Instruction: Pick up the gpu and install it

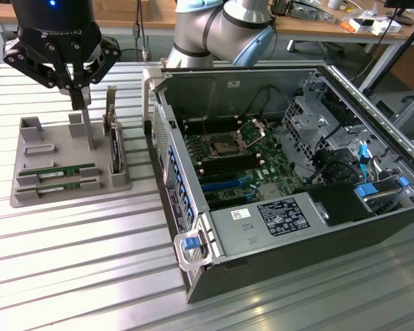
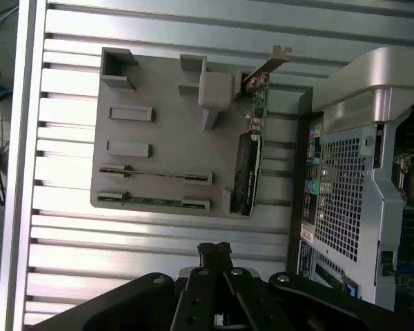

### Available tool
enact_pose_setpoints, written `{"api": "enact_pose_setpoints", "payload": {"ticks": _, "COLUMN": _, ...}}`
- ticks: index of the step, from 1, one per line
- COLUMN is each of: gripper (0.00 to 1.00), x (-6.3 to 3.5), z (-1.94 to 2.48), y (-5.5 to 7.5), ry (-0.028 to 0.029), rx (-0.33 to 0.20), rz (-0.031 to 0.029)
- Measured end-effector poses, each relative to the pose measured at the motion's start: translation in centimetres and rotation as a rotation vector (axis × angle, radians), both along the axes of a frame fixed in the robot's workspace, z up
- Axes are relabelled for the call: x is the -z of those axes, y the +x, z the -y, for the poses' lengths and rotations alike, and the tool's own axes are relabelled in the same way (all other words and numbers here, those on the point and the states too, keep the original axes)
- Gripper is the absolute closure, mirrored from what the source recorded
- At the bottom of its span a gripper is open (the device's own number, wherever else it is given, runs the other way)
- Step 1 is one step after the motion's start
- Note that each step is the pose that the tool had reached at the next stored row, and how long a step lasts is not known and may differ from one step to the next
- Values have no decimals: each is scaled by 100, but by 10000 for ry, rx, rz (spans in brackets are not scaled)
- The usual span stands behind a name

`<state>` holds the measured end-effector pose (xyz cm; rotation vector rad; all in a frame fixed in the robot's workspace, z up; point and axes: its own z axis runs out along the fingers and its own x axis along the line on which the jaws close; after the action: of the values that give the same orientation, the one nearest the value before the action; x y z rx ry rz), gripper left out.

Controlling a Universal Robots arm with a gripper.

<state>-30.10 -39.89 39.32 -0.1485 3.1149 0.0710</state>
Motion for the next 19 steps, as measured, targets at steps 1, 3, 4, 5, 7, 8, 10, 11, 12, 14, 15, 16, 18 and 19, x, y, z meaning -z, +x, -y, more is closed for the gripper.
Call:
{"api": "enact_pose_setpoints", "payload": {"ticks": 1, "gripper": 90, "x": 0, "z": 0, "y": 0, "ry": 0, "rx": -97, "rz": 0}}
{"api": "enact_pose_setpoints", "payload": {"ticks": 3, "gripper": 90, "x": 0, "z": 0, "y": 0, "ry": 0, "rx": -225, "rz": 0}}
{"api": "enact_pose_setpoints", "payload": {"ticks": 4, "gripper": 90, "x": 0, "z": 0, "y": 0, "ry": 0, "rx": -275, "rz": 0}}
{"api": "enact_pose_setpoints", "payload": {"ticks": 5, "gripper": 90, "x": 0, "z": 0, "y": 0, "ry": 0, "rx": -325, "rz": 0}}
{"api": "enact_pose_setpoints", "payload": {"ticks": 7, "gripper": 90, "x": 0, "z": 0, "y": 0, "ry": 0, "rx": -420, "rz": 0}}
{"api": "enact_pose_setpoints", "payload": {"ticks": 8, "gripper": 90, "x": 0, "z": 0, "y": 0, "ry": 0, "rx": -464, "rz": 0}}
{"api": "enact_pose_setpoints", "payload": {"ticks": 10, "gripper": 90, "x": 0, "z": 0, "y": 0, "ry": 0, "rx": -559, "rz": 0}}
{"api": "enact_pose_setpoints", "payload": {"ticks": 11, "gripper": 90, "x": 0, "z": 0, "y": 0, "ry": 0, "rx": -604, "rz": 0}}
{"api": "enact_pose_setpoints", "payload": {"ticks": 12, "gripper": 90, "x": 0, "z": 0, "y": 0, "ry": 0, "rx": -651, "rz": 0}}
{"api": "enact_pose_setpoints", "payload": {"ticks": 14, "gripper": 90, "x": 0, "z": 0, "y": 0, "ry": 0, "rx": -749, "rz": 0}}
{"api": "enact_pose_setpoints", "payload": {"ticks": 15, "gripper": 90, "x": 0, "z": 0, "y": 0, "ry": 0, "rx": -798, "rz": 0}}
{"api": "enact_pose_setpoints", "payload": {"ticks": 16, "gripper": 90, "x": 0, "z": 0, "y": 0, "ry": 0, "rx": -842, "rz": 0}}
{"api": "enact_pose_setpoints", "payload": {"ticks": 18, "gripper": 90, "x": 0, "z": 0, "y": 0, "ry": 0, "rx": -992, "rz": 0}}
{"api": "enact_pose_setpoints", "payload": {"ticks": 19, "gripper": 90, "x": 0, "z": 0, "y": 0, "ry": 0, "rx": -1062, "rz": 0}}
